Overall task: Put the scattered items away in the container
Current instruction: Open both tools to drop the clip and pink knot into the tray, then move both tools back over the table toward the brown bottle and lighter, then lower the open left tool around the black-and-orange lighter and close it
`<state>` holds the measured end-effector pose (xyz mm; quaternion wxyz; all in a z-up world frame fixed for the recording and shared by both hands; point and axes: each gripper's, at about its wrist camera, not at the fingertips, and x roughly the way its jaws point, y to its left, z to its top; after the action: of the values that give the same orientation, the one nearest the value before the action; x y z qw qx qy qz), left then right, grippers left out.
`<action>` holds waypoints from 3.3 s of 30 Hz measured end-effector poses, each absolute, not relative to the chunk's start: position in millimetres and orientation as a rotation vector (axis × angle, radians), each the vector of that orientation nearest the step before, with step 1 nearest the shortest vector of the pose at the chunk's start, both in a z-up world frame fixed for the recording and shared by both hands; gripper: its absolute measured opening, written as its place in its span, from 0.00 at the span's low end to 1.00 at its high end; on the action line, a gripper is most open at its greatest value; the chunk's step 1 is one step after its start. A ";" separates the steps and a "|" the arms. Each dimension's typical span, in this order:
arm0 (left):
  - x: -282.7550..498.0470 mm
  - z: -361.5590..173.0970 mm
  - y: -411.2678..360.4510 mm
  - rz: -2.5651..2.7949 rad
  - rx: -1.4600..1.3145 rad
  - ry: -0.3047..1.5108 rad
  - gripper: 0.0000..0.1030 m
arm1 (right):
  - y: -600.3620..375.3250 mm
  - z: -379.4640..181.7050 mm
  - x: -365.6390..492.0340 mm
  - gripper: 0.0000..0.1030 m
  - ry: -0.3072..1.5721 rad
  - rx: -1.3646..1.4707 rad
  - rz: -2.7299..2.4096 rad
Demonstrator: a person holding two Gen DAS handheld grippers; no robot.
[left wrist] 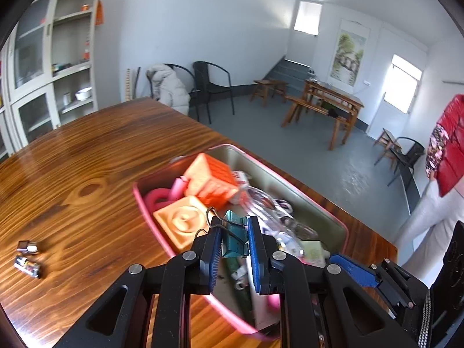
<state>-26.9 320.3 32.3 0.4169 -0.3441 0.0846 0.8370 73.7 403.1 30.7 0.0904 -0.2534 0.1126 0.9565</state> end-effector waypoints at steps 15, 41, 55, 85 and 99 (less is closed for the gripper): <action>-27.9 41.0 294.1 2.179 -0.844 0.140 0.80 | 394.4 34.4 75.9 0.69 0.388 -0.745 2.861; -118.3 -9.1 91.4 2.546 -1.084 0.208 0.81 | 295.2 24.9 25.5 0.76 0.352 -0.955 3.052; -169.1 -44.4 77.9 2.472 -1.159 0.338 0.81 | 267.3 6.7 -5.9 0.76 0.421 -1.072 3.054; -190.6 -54.4 99.4 2.404 -1.148 0.441 0.99 | 249.2 -4.6 -23.9 0.76 0.480 -1.165 3.063; -180.0 -51.8 91.8 2.433 -1.158 0.352 0.82 | 252.4 -4.4 -21.8 0.76 0.512 -1.126 3.053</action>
<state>-180.0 91.8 -51.8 0.2106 -0.4166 0.1266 0.8752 -21.8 252.4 -4.4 -0.0762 -0.3410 0.1549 0.9241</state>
